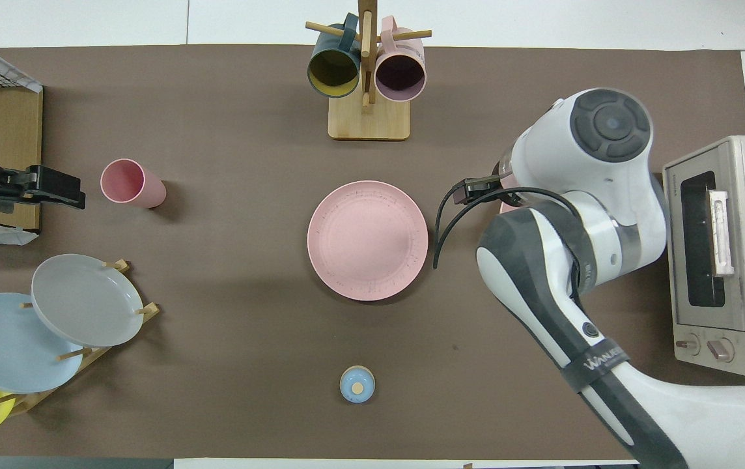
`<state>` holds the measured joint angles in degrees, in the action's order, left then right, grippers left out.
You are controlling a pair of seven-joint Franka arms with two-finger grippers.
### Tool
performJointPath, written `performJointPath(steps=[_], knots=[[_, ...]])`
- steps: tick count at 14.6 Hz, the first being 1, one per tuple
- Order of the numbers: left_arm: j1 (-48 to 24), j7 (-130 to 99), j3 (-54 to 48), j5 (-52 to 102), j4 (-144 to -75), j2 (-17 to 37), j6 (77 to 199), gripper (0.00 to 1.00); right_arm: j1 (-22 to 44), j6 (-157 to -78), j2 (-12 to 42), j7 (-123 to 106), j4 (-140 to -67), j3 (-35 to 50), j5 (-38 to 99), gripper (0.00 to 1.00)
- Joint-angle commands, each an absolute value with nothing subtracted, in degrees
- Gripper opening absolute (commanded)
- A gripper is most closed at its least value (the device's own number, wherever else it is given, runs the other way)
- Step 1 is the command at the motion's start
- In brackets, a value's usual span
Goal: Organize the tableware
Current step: 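Reach the right gripper down to the rim of the pink bowl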
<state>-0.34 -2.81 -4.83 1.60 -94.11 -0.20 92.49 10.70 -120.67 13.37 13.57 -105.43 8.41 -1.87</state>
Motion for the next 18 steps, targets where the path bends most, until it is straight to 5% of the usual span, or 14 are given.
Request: performJointPath(steps=[1,6,9,14,18], knots=[[-0.1,-3.0,-4.9,0.9,-94.7,-0.8,92.5,1.00,9.8,-124.4,10.2,14.0,-112.4,8.3,-3.0,1.00],[-0.1,-3.0,-4.9,0.9,-94.7,-0.8,92.5,1.00,9.1,-127.2,10.0,14.1,-117.2,8.3,-3.0,0.97],[-0.1,-3.0,-4.9,0.9,-94.7,-0.8,92.5,1.00,9.0,-127.7,10.3,13.9,-117.7,8.3,-3.0,0.70],[-0.1,-3.0,-4.9,0.9,-94.7,-0.8,92.5,1.00,8.9,-132.1,13.4,13.2,-118.2,8.2,-3.3,0.63],[-0.1,-3.0,-4.9,0.9,-94.7,-0.8,92.5,1.00,8.9,-130.9,13.4,12.7,-117.8,8.2,-6.9,0.00]])
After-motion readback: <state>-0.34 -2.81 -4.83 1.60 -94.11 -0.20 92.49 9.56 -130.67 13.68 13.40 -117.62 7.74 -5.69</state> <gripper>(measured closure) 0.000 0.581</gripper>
